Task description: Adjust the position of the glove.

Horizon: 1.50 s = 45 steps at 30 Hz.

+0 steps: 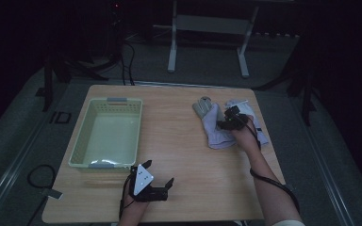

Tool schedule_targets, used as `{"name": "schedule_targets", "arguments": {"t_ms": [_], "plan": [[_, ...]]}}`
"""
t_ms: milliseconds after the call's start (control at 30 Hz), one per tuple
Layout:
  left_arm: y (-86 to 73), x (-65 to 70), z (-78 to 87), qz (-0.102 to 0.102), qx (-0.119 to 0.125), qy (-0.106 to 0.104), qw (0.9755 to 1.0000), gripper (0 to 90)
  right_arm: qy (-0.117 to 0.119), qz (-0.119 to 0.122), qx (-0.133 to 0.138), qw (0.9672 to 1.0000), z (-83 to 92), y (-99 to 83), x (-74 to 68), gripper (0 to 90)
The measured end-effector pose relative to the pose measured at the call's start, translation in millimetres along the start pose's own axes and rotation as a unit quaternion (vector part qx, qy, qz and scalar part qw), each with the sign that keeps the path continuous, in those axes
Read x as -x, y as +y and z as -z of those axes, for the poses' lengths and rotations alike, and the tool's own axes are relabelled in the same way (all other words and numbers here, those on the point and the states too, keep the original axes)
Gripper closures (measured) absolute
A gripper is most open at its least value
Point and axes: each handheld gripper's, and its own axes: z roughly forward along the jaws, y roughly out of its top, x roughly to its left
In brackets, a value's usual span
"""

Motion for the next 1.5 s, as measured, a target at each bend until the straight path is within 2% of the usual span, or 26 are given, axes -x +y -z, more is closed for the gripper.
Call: {"name": "schedule_targets", "arguments": {"t_ms": [167, 333, 467, 633, 733, 833, 933, 1033, 1100, 1200, 1367, 1400, 1500], "plan": [[0.0, -0.4, 0.1, 0.0, 0.0, -0.001, 1.0, 0.2, 0.009, -0.01, -0.022, 0.9997, -14.6, -4.6, -1.8, 47.1], [0.0, -0.1, 0.0, -0.001, 0.0, 0.0, 1.0, 0.2, 0.012, -0.017, -0.021, 0.9996, -19.7, -8.5, -3.0, 49.6], [0.0, -0.3, 0.1, 0.0, 0.0, 0.0, 1.0, 0.2, 0.015, -0.004, -0.021, 0.9997, -20.4, -9.9, -3.9, 54.3], [0.1, -0.6, 0.0, 0.001, -0.002, 0.001, 1.0, 0.2, 0.007, 0.002, -0.038, 0.9993, -21.2, -6.0, -9.2, 55.9], [0.1, -0.6, 0.0, 0.002, -0.002, 0.001, 1.0, 0.2, 0.013, 0.0, -0.041, 0.9991, -21.1, -5.6, -9.6, 63.9], [0.1, -0.5, 0.0, 0.001, -0.002, 0.001, 1.0, 0.2, 0.003, 0.003, -0.035, 0.9994, -21.0, -6.3, -13.9, 75.3], [0.2, -0.6, -0.1, 0.001, -0.003, 0.002, 1.0, 0.2, -0.018, -0.008, -0.026, 0.9995, -17.9, -5.6, -19.9, 84.5], [0.2, -0.5, -0.2, 0.002, -0.003, 0.002, 1.0, 0.2, -0.01, -0.058, -0.009, 0.9982, -9.9, -3.3, -21.3, 86.2], [0.2, -0.5, -0.2, 0.002, -0.002, 0.002, 1.0, 0.2, -0.016, -0.073, 0.0, 0.9972, -3.7, -1.5, -25.1, 86.4], [0.3, -0.6, -0.4, 0.001, -0.003, 0.001, 1.0, 0.2, -0.021, -0.086, 0.015, 0.996, 7.7, 0.6, -32.8, 86.5], [0.3, -0.4, -0.4, 0.001, -0.003, 0.002, 1.0, 0.3, -0.007, -0.101, 0.034, 0.9942, 23.8, 0.4, -44.9, 86.5], [0.3, -0.1, -0.3, 0.0, -0.003, 0.002, 1.0, 0.2, -0.008, -0.099, 0.039, 0.9943, 31.9, 0.7, -53.3, 86.5], [0.2, 0.2, -0.3, -0.002, -0.003, 0.003, 1.0, 0.2, -0.009, -0.115, 0.049, 0.9921, 44.1, -0.2, -62.8, 86.5]]}}
